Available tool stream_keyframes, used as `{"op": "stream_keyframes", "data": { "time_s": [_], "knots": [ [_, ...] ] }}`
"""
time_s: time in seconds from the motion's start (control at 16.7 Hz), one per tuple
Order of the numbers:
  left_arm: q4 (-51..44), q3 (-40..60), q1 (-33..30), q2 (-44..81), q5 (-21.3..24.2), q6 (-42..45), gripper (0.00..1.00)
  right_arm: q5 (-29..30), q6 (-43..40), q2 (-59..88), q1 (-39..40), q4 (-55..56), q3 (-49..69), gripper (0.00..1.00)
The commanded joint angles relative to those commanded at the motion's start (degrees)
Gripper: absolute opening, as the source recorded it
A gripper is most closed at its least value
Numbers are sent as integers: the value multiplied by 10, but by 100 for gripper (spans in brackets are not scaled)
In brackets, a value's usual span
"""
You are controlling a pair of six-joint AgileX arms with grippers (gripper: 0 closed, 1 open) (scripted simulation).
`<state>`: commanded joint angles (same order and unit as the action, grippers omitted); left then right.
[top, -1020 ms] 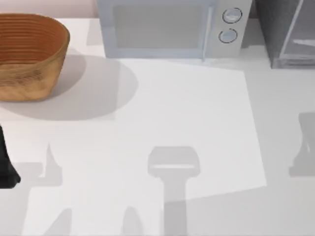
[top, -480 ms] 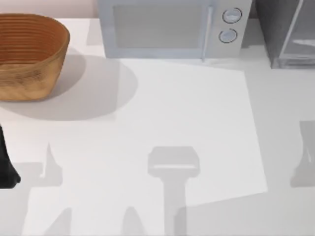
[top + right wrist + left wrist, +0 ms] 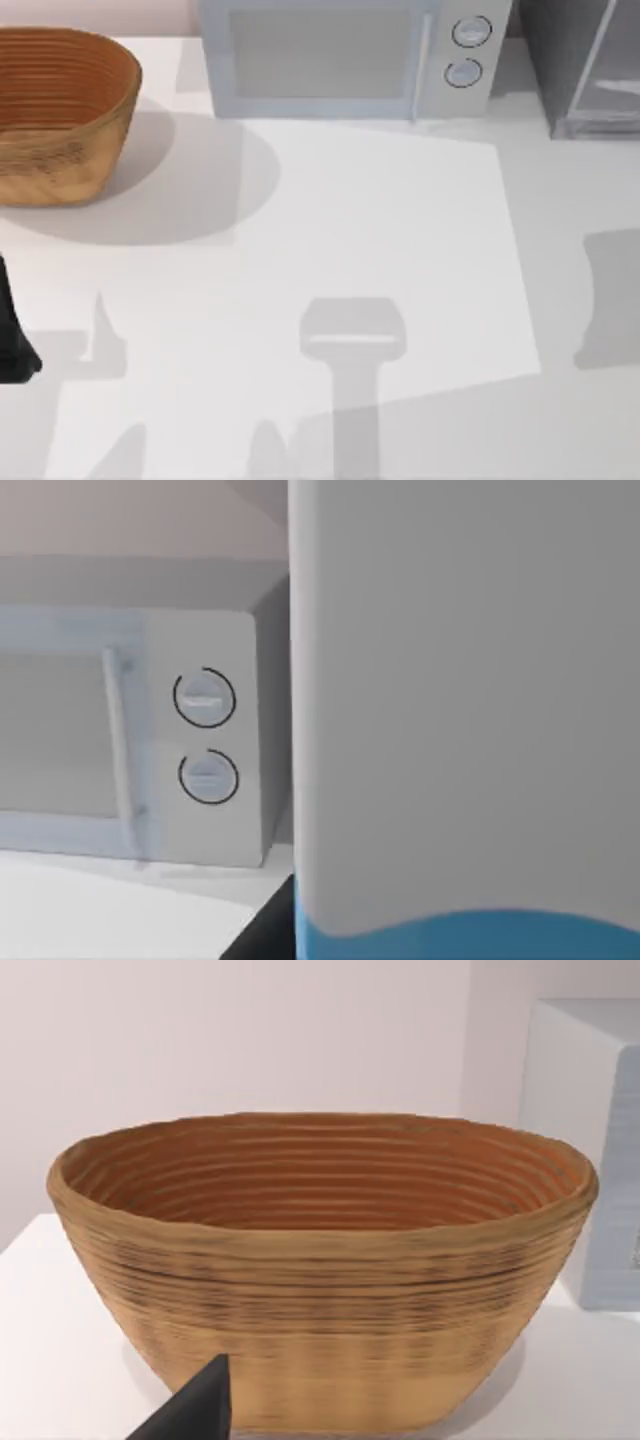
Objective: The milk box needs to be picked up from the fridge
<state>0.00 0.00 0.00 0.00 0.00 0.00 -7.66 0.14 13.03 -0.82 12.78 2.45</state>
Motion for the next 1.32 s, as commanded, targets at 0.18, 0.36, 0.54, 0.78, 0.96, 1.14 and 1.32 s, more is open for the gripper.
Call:
{"op": "stream_keyframes", "data": {
  "time_s": [0.18,0.36,0.54,0.78,0.96,1.14,1.32],
  "knots": [
    [0,0,0,0,0,0,100,-69,2,144,-7,131,19,0],
    [0,0,0,0,0,0,100,-146,5,316,-16,273,36,0],
    [0,0,0,0,0,0,100,-222,10,476,-24,405,51,0],
    [0,0,0,0,0,0,100,-312,14,657,-32,563,72,0],
    [0,0,0,0,0,0,100,-363,15,761,-37,656,86,0],
    [0,0,0,0,0,0,100,-394,15,819,-41,713,96,0],
    [0,0,0,0,0,0,100,-400,14,830,-41,723,98,0]
  ]
}}
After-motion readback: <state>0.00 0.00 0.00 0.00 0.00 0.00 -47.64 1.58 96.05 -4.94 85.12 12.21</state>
